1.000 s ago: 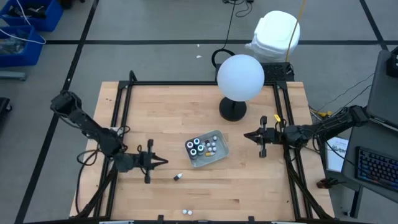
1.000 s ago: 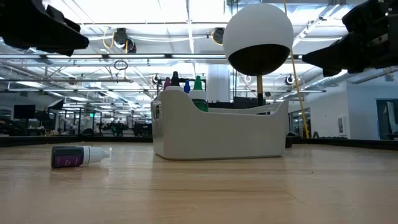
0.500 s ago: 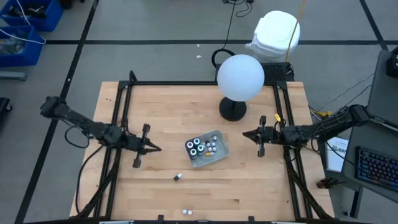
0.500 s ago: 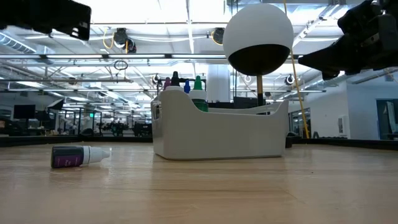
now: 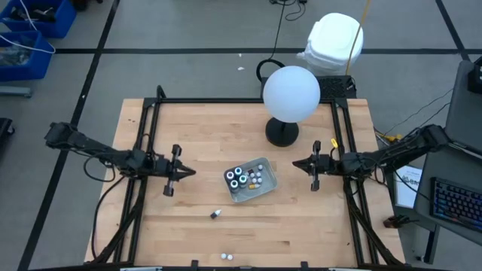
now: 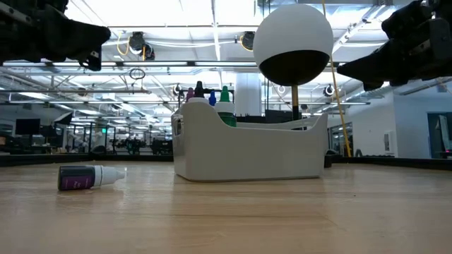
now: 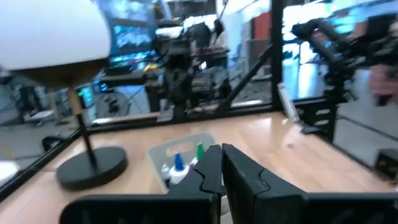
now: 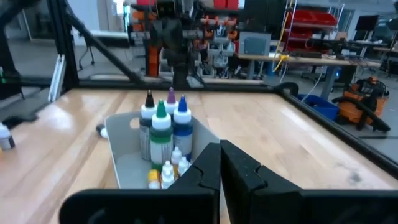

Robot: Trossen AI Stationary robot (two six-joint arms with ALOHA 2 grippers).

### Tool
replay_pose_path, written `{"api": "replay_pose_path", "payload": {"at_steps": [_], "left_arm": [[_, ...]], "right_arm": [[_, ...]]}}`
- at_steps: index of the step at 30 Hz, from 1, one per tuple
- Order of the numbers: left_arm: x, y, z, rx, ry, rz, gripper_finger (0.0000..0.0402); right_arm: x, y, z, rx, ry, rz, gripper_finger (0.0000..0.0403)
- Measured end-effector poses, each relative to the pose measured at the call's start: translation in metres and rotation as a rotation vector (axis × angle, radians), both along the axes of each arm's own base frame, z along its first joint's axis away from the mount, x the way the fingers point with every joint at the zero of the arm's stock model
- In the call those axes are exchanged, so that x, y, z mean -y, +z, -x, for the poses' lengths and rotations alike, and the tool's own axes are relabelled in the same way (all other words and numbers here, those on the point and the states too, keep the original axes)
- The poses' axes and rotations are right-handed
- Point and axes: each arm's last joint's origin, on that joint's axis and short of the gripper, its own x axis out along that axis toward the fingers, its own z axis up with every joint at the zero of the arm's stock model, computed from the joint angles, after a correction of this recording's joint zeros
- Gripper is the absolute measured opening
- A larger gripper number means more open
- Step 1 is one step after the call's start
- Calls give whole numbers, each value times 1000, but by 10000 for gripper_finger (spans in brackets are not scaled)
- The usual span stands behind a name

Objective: Pick & Place food coloring
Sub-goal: Put the small yellow food coloring bottle into the gray bin

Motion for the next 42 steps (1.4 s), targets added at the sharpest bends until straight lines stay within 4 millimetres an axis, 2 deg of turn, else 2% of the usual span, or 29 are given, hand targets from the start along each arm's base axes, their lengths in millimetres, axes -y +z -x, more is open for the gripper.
{"api": "replay_pose_path", "payload": {"at_steps": [3,8,16,19,22,26,30,32,35,39,42], "left_arm": [[-1,-4,0,-50,45,38,30],[-1,-7,0,-76,47,10,34],[0,-4,1,-47,28,-12,35],[7,3,8,24,-76,-63,35],[9,5,16,33,-68,-78,35],[9,4,26,6,-24,-91,35],[8,7,35,42,-16,-111,35],[5,8,38,50,70,-111,35],[0,7,40,33,188,-134,35],[-2,-3,38,-54,201,-213,35],[-5,-7,37,-101,238,-202,35]], "right_arm": [[-5,-1,-4,-24,26,-5,0],[-31,30,-36,-64,112,48,0],[-99,67,-108,-313,116,205,0],[-126,80,-125,-307,149,221,0],[-152,91,-132,-278,206,234,0],[-177,98,-137,-290,185,236,0],[-192,102,-145,-333,165,201,0],[-198,103,-151,-348,160,180,0],[-206,103,-168,-411,185,156,0],[-220,91,-201,-530,252,123,0],[-233,86,-227,-576,326,102,0]]}}
